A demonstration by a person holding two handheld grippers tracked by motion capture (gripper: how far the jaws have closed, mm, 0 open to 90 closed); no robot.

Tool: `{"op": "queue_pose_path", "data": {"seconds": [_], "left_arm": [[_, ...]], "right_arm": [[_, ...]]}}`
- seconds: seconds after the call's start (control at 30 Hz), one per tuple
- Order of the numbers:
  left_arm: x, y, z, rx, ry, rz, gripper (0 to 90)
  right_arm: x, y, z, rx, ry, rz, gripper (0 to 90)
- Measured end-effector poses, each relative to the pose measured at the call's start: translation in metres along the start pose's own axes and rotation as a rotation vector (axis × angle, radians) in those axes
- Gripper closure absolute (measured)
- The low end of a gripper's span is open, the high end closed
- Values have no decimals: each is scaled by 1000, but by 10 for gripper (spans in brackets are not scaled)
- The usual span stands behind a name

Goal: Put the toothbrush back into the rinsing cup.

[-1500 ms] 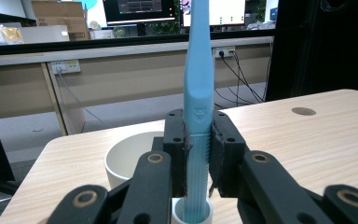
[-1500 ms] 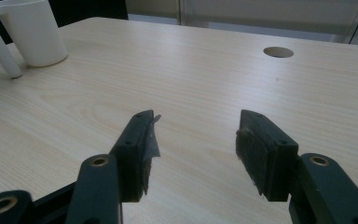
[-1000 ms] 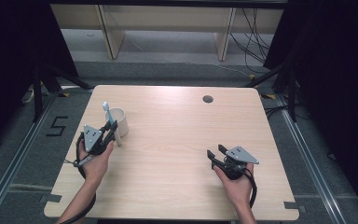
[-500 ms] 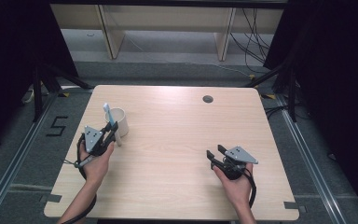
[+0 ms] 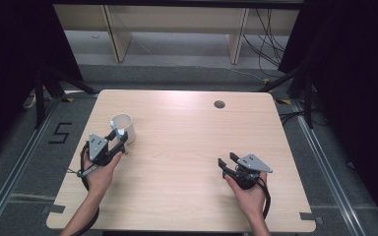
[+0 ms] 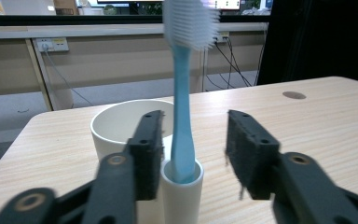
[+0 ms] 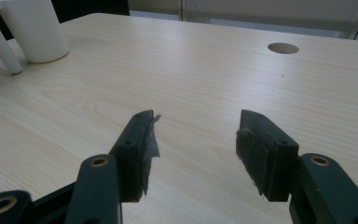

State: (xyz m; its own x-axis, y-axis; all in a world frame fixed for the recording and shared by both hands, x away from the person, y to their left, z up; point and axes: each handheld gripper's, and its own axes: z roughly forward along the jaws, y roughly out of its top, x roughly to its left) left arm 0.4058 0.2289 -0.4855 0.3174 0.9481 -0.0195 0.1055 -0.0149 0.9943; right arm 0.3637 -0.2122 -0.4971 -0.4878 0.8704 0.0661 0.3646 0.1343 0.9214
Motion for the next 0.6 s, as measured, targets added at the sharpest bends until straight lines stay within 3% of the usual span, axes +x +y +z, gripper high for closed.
{"op": "queue_pose_path", "data": {"seconds": [0.03, 0.27, 0.37, 0.4, 0.6], "left_arm": [[0, 1, -1, -3, -5, -1, 470], [1, 5, -12, 13, -7, 14, 367], [2, 7, -18, 25, -16, 28, 349], [3, 8, -21, 32, -18, 31, 346], [9, 9, -37, 53, -34, 17, 332]], "right_arm": [[0, 0, -1, 2, -12, -12, 471], [-1, 0, -1, -1, -15, -22, 471], [0, -1, -1, -3, -2, 11, 471], [-2, 0, -1, -11, -16, -21, 471], [-3, -1, -2, -12, -17, -13, 471]]}}
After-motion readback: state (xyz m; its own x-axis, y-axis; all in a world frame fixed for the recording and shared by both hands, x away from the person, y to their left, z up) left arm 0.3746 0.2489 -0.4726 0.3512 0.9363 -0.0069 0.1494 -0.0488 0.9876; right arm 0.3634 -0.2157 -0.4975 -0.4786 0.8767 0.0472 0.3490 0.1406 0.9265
